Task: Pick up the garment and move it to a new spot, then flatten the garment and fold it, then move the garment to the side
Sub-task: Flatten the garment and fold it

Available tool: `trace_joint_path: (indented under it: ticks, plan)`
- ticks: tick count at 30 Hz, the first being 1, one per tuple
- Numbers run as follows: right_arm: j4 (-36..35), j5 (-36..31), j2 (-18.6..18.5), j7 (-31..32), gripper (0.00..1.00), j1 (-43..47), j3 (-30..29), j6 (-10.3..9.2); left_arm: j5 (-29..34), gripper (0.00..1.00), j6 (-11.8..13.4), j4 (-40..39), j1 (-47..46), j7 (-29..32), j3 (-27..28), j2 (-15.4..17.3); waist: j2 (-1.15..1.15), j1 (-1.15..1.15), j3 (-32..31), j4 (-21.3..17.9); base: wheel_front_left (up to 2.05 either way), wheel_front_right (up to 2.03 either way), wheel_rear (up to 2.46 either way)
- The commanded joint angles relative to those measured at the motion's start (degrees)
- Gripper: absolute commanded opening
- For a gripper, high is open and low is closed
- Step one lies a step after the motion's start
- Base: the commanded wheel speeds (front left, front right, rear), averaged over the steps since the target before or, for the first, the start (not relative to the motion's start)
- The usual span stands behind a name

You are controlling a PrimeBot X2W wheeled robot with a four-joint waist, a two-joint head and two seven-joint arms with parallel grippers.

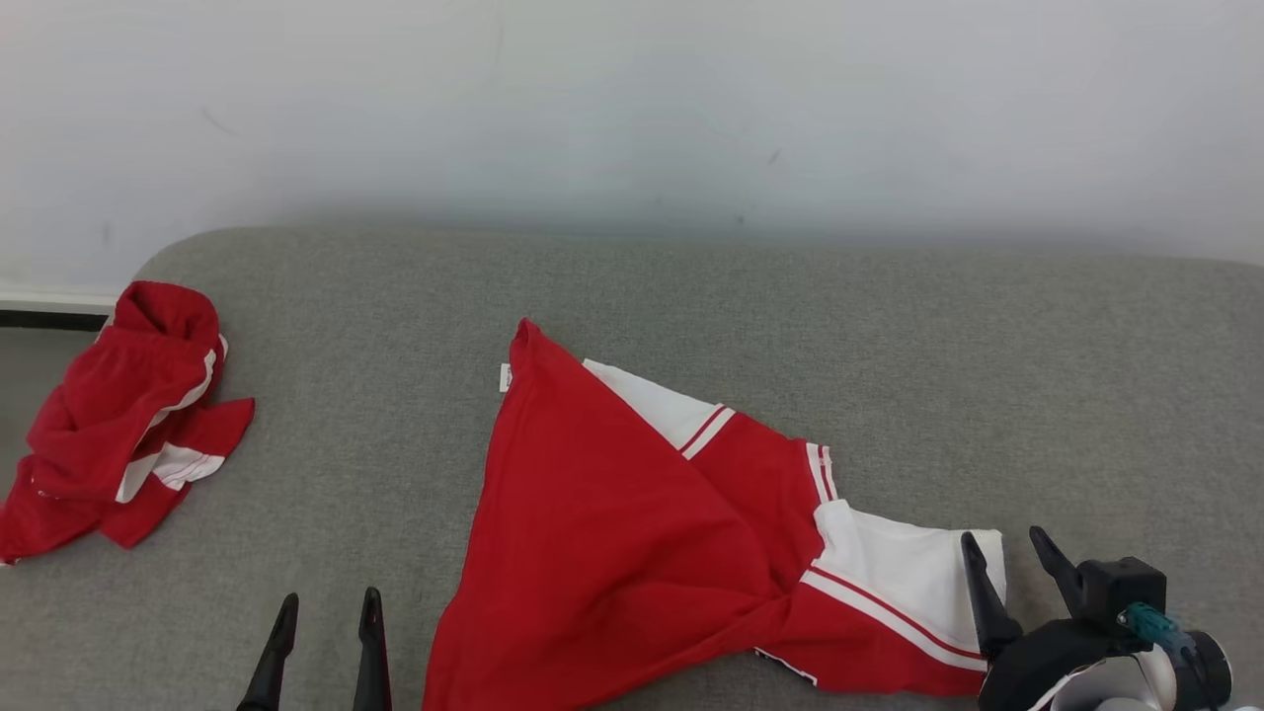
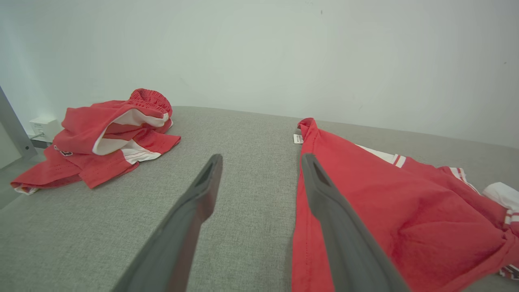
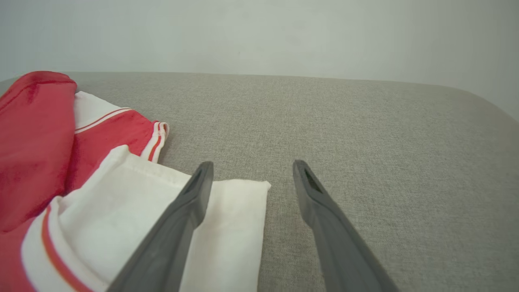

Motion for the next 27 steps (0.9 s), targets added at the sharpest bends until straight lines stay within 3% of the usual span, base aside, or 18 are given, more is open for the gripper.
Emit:
trace_joint_path:
  ticks: [1, 5, 6, 7, 8, 16, 27]
  plan:
    - [0.8, 0.3, -0.4, 0.1, 1.0, -0.4, 0.2, -0.13, -0.1, 1.0, -0.2, 0.0, -0.5, -0.2, -0.2, -0.1, 0.0, -0.01, 0.7, 0.8, 0.0, 0.0, 0.0]
    - [6.2, 2.4, -0.1, 0.8, 1.0, -2.4, 1.7, -0.13, -0.7, 1.0, 0.1, 0.0, -0.7, -0.2, -0.8, -0.1, 0.0, -0.01, 1.3, 1.4, 0.0, 0.0, 0.0]
    - [7.1, 3.0, 0.1, 0.8, 0.91, -2.9, 2.4, -0.13, -0.8, 1.0, 0.3, 0.0, -0.8, -0.2, -1.0, -0.1, 0.0, -0.01, 1.3, 1.5, 0.0, 0.0, 0.0]
    - [7.7, 3.3, -0.1, 0.7, 0.27, -3.6, 2.8, -0.13, -1.0, 1.0, 0.5, -0.1, -0.9, -0.2, -1.2, -0.1, 0.0, -0.01, 1.5, 1.5, 0.0, 0.0, 0.0]
    - [8.2, 3.7, -0.3, 0.6, 0.0, -4.2, 3.2, -0.13, -1.2, 1.0, 0.6, -0.1, -1.1, -0.2, -1.4, -0.1, 0.0, -0.01, 1.6, 1.5, 0.0, 0.0, 0.0]
    - [9.0, 4.8, -2.0, -0.1, 0.0, -10.5, 6.1, -0.13, -2.1, 1.0, 1.5, -0.2, -1.9, -0.2, -1.9, -0.1, 0.0, -0.01, 2.0, 1.2, 0.0, 0.0, 0.0]
    - [-5.7, 0.1, -4.8, 0.0, 0.0, -15.6, 6.3, -0.13, -2.7, 1.0, 2.5, -0.6, -1.5, -0.2, -1.7, -0.1, 0.0, -0.01, 2.3, -0.5, 0.0, 0.0, 0.0]
